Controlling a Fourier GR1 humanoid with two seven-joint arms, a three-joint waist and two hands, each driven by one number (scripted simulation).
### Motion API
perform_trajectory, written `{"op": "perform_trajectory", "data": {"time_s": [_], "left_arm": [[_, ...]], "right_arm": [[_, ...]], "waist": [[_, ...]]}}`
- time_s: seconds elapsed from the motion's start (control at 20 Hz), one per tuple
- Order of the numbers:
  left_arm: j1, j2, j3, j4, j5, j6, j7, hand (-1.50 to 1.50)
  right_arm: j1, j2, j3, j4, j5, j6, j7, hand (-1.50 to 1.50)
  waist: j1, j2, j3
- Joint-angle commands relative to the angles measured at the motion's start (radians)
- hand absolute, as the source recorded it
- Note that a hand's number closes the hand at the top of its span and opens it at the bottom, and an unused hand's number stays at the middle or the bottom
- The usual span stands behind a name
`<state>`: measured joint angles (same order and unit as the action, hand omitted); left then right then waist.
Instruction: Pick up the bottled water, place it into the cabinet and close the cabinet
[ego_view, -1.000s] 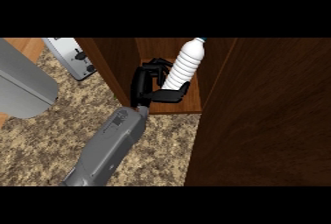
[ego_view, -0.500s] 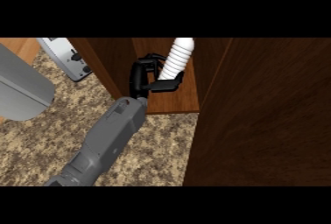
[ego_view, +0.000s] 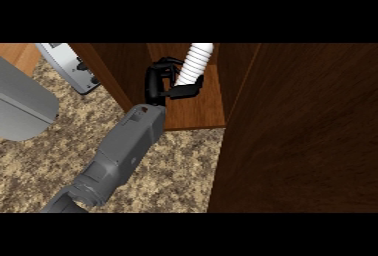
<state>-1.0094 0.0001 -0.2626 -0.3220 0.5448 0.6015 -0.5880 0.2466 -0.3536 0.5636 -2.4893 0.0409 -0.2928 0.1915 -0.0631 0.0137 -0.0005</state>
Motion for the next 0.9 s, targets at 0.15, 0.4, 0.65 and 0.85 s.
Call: {"op": "perform_trajectory", "data": {"time_s": [0.15,0.4,0.65,0.85], "left_arm": [[-0.100,0.005,0.020,0.153,-0.044,0.017,-0.045,1.50],[-0.116,0.022,0.043,0.194,-0.041,-0.011,-0.058,-1.50],[-0.102,0.001,0.057,0.206,-0.040,-0.026,-0.095,-1.50],[-0.132,0.000,0.078,0.208,-0.022,-0.053,-0.076,-1.50]], "right_arm": [[0.001,-0.003,0.014,-0.066,0.005,0.015,0.008,-1.50],[0.043,-0.013,0.018,-0.063,-0.018,0.028,-0.022,-1.50],[0.056,-0.004,0.020,-0.049,0.003,0.025,-0.052,-1.50],[0.065,-0.030,0.009,-0.080,-0.031,0.051,-0.050,-1.50]], "waist": [[-0.009,0.009,-0.001],[-0.020,0.012,-0.001],[-0.009,0.007,-0.001],[-0.023,0.011,-0.001]]}}
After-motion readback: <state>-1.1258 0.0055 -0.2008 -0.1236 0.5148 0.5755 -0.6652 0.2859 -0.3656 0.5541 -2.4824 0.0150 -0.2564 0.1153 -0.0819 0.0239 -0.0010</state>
